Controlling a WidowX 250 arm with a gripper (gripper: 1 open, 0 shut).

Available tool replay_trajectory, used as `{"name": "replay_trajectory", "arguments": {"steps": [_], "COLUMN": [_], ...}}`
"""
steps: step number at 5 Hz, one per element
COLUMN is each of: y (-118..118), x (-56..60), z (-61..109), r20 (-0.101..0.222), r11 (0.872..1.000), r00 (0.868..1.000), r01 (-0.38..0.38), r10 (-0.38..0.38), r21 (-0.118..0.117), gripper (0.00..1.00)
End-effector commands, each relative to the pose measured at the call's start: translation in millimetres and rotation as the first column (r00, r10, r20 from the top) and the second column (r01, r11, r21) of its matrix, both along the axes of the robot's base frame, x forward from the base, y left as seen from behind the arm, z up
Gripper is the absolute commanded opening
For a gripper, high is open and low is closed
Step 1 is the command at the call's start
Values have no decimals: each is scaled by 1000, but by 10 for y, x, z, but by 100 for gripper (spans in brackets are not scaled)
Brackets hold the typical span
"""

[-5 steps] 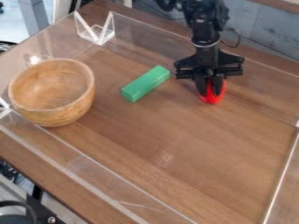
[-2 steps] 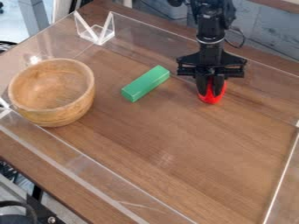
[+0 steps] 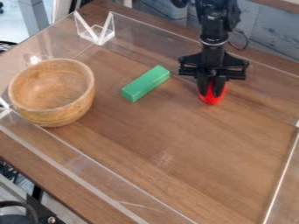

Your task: Move the red fruit to the right

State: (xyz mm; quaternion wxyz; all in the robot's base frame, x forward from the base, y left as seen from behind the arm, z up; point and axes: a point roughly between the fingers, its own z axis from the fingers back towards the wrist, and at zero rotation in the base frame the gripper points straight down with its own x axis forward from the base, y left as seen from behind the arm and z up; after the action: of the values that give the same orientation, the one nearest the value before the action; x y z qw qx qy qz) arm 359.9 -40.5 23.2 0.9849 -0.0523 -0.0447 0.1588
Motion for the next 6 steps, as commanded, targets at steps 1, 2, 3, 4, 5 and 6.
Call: {"name": "replay_trajectory", "arguments": {"steps": [1,2,3,4,5,6], "y": [-174,-184,-159,-66,25,-15], "x": [-28,-52,-146,-228,-299,-373], "z": [-112,-144,41,157,275,338], "r20": [-18,-31,-15,-3,9,16], "r11": [999,999,999,999,998,995], "r00": [999,999,999,1000,1000,1000], "r01": [42,42,-40,-20,2,-19], "r10": [-41,-42,40,20,-1,20], "r21": [5,10,-15,-41,-69,-94], "gripper": [0,0,0,0,0,0]}}
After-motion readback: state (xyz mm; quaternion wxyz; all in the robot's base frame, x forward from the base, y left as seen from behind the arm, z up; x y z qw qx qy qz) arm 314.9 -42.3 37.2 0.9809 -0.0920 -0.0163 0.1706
